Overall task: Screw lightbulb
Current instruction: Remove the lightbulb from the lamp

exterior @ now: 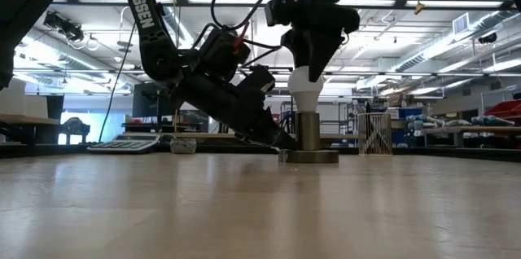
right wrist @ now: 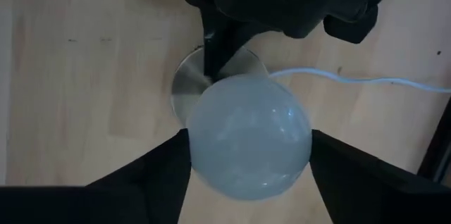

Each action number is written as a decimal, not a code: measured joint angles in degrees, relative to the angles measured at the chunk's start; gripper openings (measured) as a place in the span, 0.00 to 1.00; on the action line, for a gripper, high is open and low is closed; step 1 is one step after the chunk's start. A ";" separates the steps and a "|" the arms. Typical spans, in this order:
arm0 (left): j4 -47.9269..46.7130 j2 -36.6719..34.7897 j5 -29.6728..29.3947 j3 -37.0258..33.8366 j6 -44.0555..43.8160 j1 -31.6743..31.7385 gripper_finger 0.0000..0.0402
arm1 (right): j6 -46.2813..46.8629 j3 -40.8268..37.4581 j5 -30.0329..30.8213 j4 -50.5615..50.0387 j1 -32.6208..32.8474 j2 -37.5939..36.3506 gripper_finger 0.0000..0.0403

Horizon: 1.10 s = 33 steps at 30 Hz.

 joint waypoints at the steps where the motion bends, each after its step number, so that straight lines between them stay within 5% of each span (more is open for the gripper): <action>1: 0.00 0.00 0.00 0.00 0.02 0.00 0.00 | 0.79 0.08 0.29 -0.14 0.34 -0.15 0.70; 9: -0.01 0.00 0.07 -0.02 -0.01 0.00 0.00 | 15.53 5.84 7.06 -1.59 2.64 -0.13 0.78; 15: -0.02 0.00 0.06 -0.02 -0.07 -0.02 0.00 | 49.05 8.59 5.25 -5.03 2.44 -0.16 0.78; 18: -0.02 0.00 0.07 -0.02 -0.09 -0.02 0.00 | 58.37 7.76 3.79 -4.82 2.45 -0.16 0.78; 27: -0.02 0.00 0.04 -0.02 -0.31 -0.04 0.00 | 65.38 3.27 6.32 -3.36 2.58 0.45 0.77; 33: 0.00 0.00 0.04 -0.02 -0.31 -0.04 0.00 | 55.97 1.73 6.16 -2.63 2.35 0.42 0.70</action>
